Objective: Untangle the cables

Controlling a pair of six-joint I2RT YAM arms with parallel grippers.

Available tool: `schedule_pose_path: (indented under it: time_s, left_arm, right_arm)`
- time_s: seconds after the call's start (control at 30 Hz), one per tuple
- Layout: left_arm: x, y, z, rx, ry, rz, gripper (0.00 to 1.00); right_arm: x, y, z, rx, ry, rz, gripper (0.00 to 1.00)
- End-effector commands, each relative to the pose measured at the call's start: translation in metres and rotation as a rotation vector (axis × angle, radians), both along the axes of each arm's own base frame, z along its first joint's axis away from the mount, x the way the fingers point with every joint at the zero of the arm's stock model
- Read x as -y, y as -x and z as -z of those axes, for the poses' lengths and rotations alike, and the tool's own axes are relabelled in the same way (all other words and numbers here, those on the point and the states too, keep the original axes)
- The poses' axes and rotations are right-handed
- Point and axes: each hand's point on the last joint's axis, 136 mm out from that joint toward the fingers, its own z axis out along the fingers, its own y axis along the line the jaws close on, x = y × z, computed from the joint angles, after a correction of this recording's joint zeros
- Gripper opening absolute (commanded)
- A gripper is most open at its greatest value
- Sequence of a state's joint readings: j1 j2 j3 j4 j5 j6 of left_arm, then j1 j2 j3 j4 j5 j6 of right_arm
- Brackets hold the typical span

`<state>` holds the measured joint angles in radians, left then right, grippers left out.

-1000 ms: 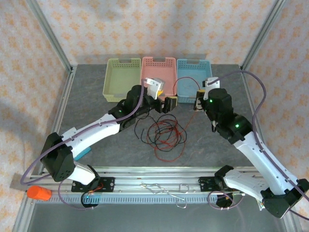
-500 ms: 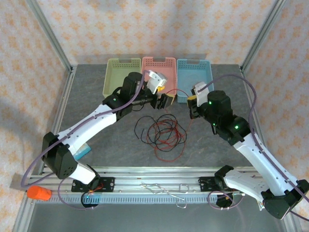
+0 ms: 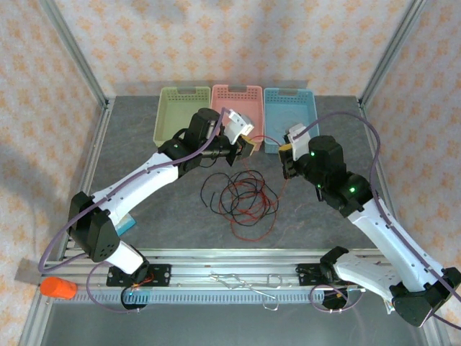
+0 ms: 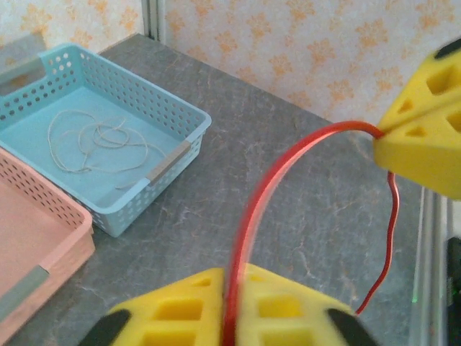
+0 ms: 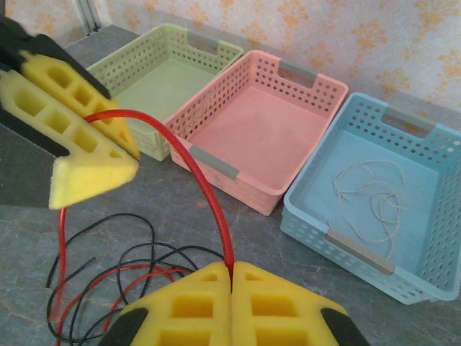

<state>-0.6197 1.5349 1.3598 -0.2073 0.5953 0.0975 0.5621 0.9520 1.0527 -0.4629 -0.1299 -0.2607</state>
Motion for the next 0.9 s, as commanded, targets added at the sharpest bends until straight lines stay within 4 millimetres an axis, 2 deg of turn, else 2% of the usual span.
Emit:
schedule_pose_path:
  time_s: [0.0, 0.07, 0.1, 0.13, 0.17, 0.23, 0.3, 0.37, 0.43, 0.57, 0.67, 0.87]
  left_arm:
    - [-0.005, 0.002, -0.018, 0.032, 0.023, -0.008, 0.00]
    - [-0.007, 0.003, -0.027, 0.041, 0.045, -0.022, 0.00]
    - [-0.008, 0.004, -0.033, 0.044, 0.061, -0.025, 0.00]
    - [-0.007, 0.007, -0.041, 0.046, 0.079, -0.018, 0.00]
    - [-0.007, 0.010, -0.048, 0.049, 0.095, -0.007, 0.00]
    - [-0.005, 0.020, -0.067, 0.060, 0.134, 0.026, 0.00]
    - [-0.004, 0.031, -0.084, 0.076, 0.166, 0.068, 0.00]
    - [-0.007, 0.037, -0.097, 0.096, 0.189, 0.071, 0.00]
    - [-0.011, 0.038, -0.107, 0.111, 0.190, 0.049, 0.00]
    - [-0.023, 0.029, -0.126, 0.137, 0.183, -0.043, 0.00]
    - [-0.032, 0.023, -0.151, 0.165, 0.211, -0.119, 0.00]
    - [-0.044, 0.031, -0.217, 0.247, 0.308, -0.145, 0.00]
  right_arm:
    - [0.009, -0.004, 0.003, 0.002, -0.013, 0.063, 0.00]
    - [0.009, -0.006, 0.001, 0.004, -0.057, 0.090, 0.03]
    - [0.007, -0.006, 0.001, 0.007, -0.086, 0.089, 0.14]
    - [0.006, -0.006, 0.002, 0.007, -0.118, 0.092, 0.30]
    - [0.004, -0.007, 0.003, 0.010, -0.146, 0.094, 0.40]
    - [0.001, -0.010, 0.005, 0.020, -0.230, 0.107, 0.76]
    - [-0.003, -0.014, 0.009, 0.030, -0.299, 0.115, 0.86]
    - [-0.001, -0.020, 0.013, 0.043, -0.352, 0.158, 0.85]
    - [0.005, -0.025, 0.019, 0.058, -0.390, 0.211, 0.78]
    - [0.008, -0.027, 0.033, 0.063, -0.445, 0.244, 0.70]
    - [0.015, -0.029, 0.050, 0.055, -0.493, 0.302, 0.67]
    - [0.016, -0.035, 0.078, 0.033, -0.555, 0.347, 0.65]
